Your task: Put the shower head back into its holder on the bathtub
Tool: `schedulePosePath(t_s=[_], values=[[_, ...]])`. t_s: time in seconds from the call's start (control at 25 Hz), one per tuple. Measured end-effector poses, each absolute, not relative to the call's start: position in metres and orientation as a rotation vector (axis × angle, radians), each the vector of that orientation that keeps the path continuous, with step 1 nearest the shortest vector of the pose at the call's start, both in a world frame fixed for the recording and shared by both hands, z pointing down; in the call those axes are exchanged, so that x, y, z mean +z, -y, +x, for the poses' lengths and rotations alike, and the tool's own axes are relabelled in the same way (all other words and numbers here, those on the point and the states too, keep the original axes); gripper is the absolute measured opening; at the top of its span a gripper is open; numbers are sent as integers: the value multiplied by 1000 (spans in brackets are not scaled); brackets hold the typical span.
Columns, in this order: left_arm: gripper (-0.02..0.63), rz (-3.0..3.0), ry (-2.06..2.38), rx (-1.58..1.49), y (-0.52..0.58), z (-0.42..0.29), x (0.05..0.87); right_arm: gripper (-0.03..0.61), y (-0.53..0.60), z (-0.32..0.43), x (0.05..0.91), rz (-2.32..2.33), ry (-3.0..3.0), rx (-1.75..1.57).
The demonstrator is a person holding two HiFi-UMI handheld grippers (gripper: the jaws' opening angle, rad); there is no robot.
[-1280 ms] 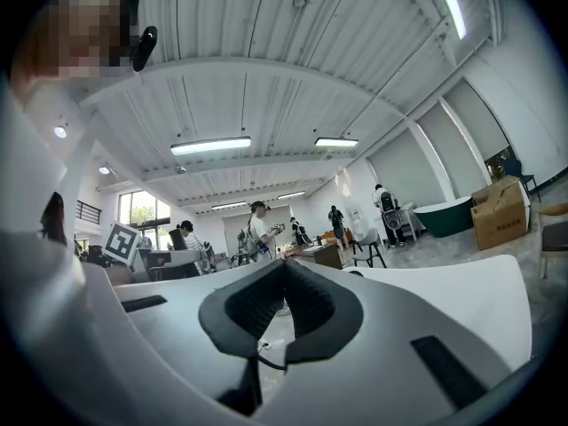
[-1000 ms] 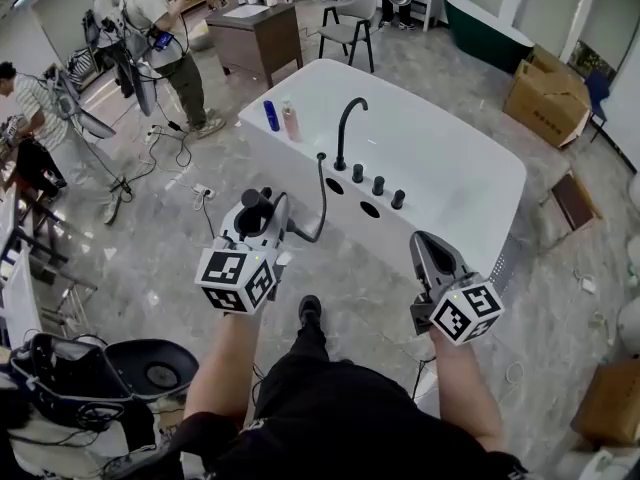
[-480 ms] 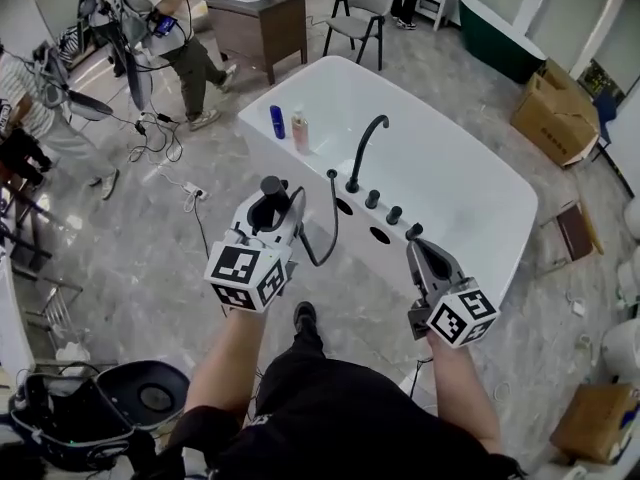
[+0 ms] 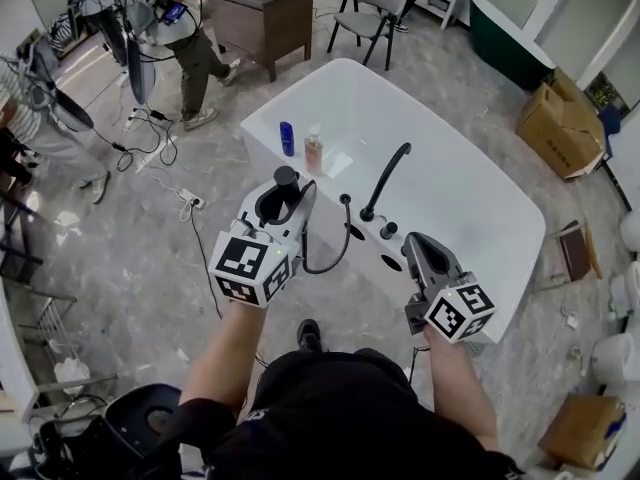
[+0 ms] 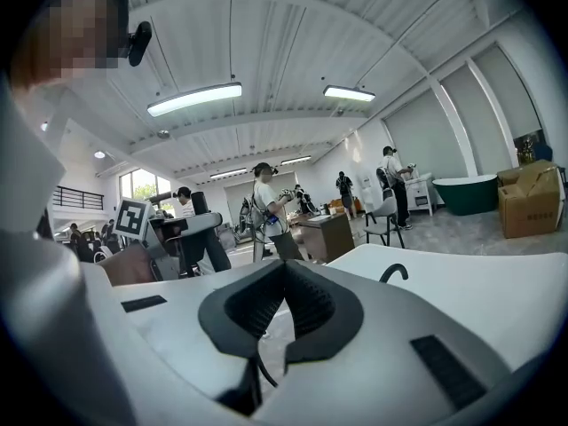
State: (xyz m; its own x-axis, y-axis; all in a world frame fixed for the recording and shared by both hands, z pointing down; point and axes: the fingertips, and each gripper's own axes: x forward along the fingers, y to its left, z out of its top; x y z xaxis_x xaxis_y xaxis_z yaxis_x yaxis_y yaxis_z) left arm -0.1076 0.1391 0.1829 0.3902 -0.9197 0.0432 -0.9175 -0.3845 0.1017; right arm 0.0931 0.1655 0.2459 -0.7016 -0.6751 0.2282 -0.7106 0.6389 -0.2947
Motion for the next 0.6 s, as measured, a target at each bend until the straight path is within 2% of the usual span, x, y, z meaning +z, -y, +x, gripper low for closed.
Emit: schedulePosePath(t_s=[0.6], values=[[121, 2484, 1600, 59, 4, -101, 234, 14, -27, 98, 304, 1153, 2671, 682]])
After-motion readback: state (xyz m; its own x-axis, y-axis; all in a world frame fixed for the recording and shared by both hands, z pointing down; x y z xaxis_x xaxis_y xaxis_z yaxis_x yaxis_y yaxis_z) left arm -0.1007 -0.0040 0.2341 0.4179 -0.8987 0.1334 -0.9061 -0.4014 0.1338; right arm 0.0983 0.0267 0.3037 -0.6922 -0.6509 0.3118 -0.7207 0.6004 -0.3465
